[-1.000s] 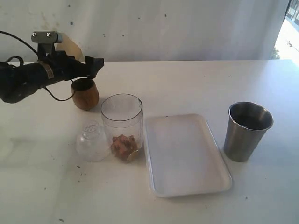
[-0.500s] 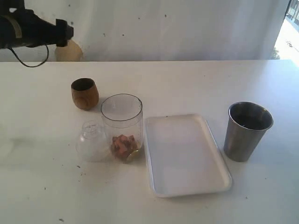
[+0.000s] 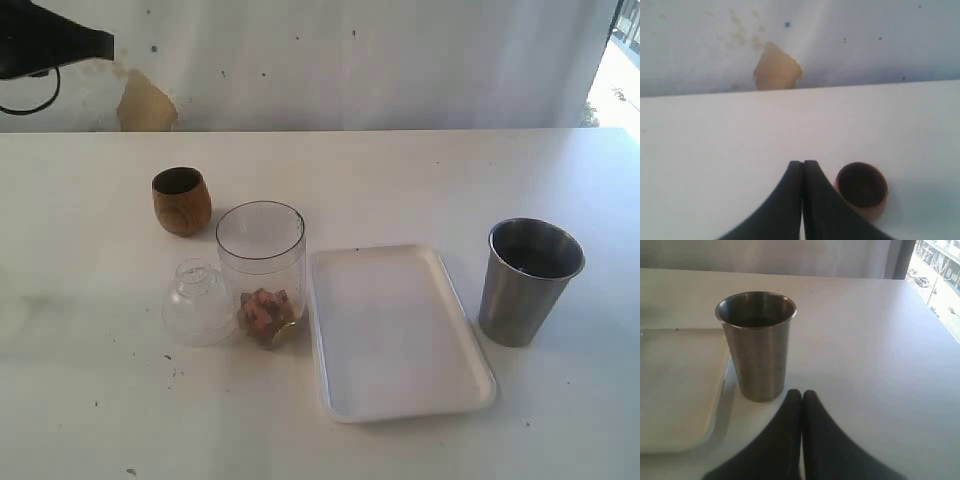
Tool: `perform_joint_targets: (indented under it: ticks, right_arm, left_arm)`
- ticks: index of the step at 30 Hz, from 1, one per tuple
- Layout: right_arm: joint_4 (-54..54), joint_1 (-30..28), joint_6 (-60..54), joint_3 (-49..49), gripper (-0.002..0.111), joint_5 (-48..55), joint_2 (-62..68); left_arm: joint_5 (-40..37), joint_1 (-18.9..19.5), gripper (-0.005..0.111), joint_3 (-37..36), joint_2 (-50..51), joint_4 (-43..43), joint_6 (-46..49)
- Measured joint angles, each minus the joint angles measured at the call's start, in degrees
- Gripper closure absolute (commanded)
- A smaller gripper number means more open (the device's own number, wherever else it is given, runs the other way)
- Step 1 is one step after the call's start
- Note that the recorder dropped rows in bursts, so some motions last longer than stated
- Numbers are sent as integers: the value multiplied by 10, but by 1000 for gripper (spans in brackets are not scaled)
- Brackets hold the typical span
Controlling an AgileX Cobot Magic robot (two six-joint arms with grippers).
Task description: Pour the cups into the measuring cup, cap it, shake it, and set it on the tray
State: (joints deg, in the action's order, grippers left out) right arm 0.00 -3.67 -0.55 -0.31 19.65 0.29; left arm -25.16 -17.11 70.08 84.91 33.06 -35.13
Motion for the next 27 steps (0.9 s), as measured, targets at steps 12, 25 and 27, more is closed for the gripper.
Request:
perform_joint_targets:
  ticks: [12,25,27]
  right_arm:
    - [0,0,5,0,108,0,0]
    - [0,0,5,0,108,0,0]
    - [0,0,5,0,108,0,0]
  left_arm:
    - [-217,0,78,0,21,-397,351]
    - [201,0,107,-389,-226,-520,400]
    - [242,0,107,-431,-279,-524,397]
